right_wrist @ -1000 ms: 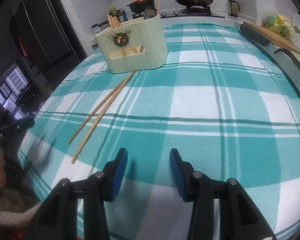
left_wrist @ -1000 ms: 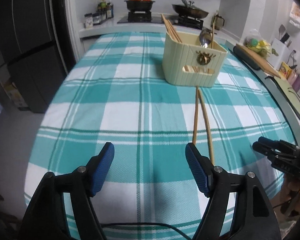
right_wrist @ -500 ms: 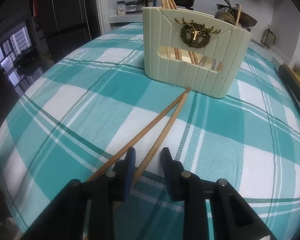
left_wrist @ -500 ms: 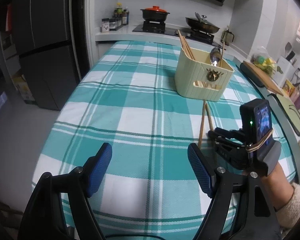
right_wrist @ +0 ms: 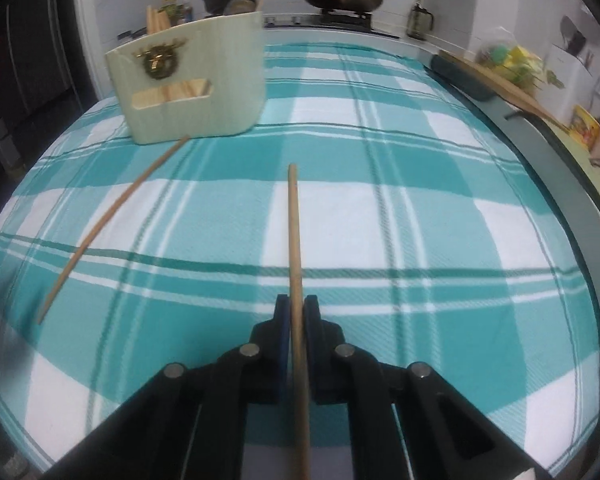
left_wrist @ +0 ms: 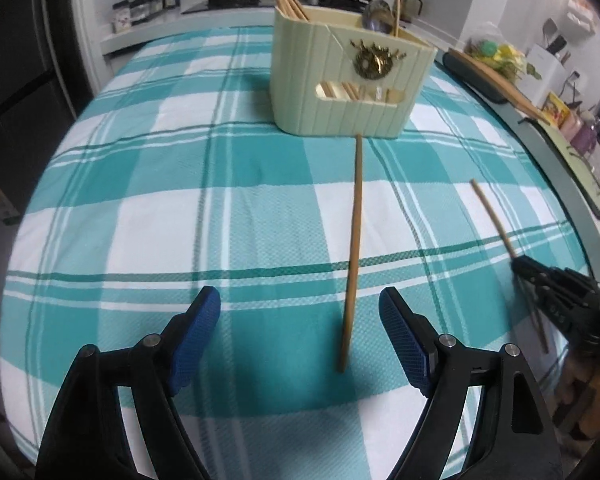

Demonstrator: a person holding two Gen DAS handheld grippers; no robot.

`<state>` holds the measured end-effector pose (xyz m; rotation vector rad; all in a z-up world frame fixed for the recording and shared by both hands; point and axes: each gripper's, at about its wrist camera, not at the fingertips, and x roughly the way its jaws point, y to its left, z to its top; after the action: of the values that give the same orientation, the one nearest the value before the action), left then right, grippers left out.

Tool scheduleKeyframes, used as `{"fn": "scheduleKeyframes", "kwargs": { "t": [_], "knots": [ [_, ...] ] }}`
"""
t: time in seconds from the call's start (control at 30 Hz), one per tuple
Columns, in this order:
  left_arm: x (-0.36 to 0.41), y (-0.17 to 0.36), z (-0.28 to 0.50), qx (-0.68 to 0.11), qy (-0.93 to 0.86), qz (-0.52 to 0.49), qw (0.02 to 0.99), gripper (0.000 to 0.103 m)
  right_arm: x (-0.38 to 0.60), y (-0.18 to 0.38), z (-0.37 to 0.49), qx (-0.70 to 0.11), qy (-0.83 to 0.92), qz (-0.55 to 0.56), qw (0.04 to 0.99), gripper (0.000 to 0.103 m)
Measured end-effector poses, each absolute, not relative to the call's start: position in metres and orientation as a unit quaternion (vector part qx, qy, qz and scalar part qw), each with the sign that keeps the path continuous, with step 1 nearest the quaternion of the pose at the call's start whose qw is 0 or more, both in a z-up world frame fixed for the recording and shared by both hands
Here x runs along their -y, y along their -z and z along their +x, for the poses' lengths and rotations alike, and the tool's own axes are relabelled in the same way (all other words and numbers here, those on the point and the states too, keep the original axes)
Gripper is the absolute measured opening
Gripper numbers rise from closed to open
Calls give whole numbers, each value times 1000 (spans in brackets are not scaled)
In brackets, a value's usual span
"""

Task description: Organize utensils

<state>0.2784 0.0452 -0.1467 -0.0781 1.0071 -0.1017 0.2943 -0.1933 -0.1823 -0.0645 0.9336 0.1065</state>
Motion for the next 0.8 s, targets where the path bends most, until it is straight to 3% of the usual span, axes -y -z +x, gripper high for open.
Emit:
{"fn": "scheduleKeyframes", "kwargs": {
  "t": [0.2,0.27,0.33,0.37,0.4,0.8],
  "knots": [
    [-17,176,298,-504,44,0,863,82,228,183,268,-451,-32,-19,892,7],
    [-9,176,293,-491,39,22,870,72,231,183,262,-448,-30,-17,894,7],
    [-4,173,289,-488,48,23,871,39,230,183,260,-444,-29,-19,895,7],
    [-2,172,287,-487,46,28,872,28,230,183,259,-443,-29,-20,896,7],
    [0,171,286,-488,45,32,871,5,229,182,258,-442,-29,-21,896,7],
    [-7,167,220,-521,35,-15,853,7,240,182,255,-442,-42,1,896,7]
  ]
}}
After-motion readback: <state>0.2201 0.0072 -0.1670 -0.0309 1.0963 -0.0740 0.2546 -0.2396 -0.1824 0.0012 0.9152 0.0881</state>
